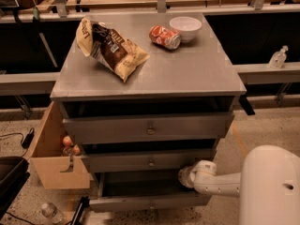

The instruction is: Open bottom drawer

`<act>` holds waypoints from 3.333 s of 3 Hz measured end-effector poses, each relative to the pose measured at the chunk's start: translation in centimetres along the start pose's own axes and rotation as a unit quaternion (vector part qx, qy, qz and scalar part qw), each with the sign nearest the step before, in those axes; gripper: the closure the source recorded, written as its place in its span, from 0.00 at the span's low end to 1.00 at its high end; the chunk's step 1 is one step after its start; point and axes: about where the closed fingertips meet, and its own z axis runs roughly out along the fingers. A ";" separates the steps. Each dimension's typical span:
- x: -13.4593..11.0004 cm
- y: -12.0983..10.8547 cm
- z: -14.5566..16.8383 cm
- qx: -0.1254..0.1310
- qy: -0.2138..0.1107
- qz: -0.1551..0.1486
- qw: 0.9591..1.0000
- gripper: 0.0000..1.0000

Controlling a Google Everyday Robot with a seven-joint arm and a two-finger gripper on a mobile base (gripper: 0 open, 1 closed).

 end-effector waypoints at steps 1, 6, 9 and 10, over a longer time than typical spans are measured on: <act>0.0 0.0 0.0 0.000 0.000 0.000 1.000 1.00; -5.2 9.0 4.8 -0.101 0.045 -0.015 0.994 1.00; -5.9 11.9 2.8 -0.136 0.047 -0.011 0.990 1.00; -7.1 9.1 4.8 -0.122 0.044 -0.043 0.991 1.00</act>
Offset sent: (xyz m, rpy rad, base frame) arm -0.0073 0.0338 -0.0614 -0.0554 0.0876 0.0465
